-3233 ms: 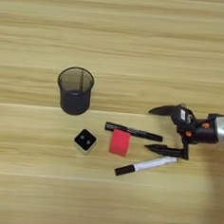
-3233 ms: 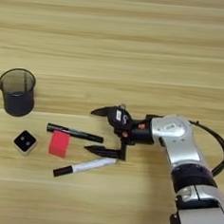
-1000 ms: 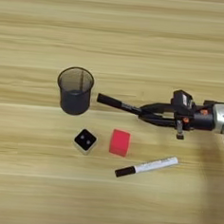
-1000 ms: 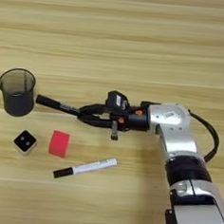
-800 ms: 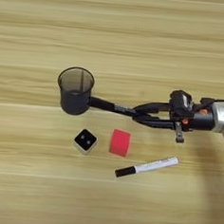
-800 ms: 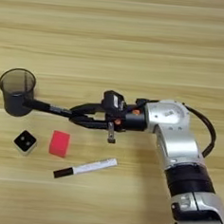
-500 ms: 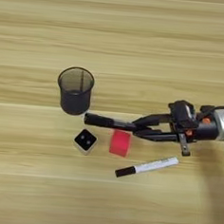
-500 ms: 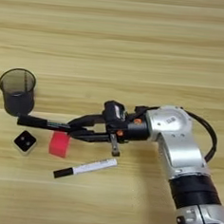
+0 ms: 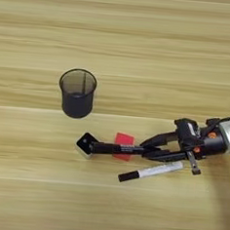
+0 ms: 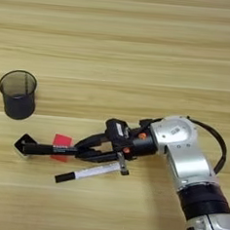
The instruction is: Move the objects on the table
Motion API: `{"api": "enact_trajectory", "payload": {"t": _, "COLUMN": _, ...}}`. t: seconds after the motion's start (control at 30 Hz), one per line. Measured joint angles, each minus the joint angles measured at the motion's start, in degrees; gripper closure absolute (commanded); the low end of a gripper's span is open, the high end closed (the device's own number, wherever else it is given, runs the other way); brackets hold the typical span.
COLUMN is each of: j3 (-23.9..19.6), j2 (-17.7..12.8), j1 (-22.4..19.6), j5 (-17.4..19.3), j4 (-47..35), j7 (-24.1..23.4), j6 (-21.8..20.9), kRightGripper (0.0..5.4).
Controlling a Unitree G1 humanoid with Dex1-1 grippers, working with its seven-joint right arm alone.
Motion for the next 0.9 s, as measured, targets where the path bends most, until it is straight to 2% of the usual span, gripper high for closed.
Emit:
{"api": "enact_trajectory", "payload": {"t": 0.23, "j3": 1.7, "j2": 0.0, "j1": 0.0, "j5": -4.7, "j4": 4.0, "j7": -1.3, "j6": -4.9, "kRightGripper": 4.57}}
{"api": "enact_trajectory", "payload": {"t": 0.9, "j3": 3.6, "j2": 0.0, "j1": -1.3, "j5": -11.0, "j4": 11.3, "j7": -5.2, "j6": -11.9, "kRightGripper": 4.57}}
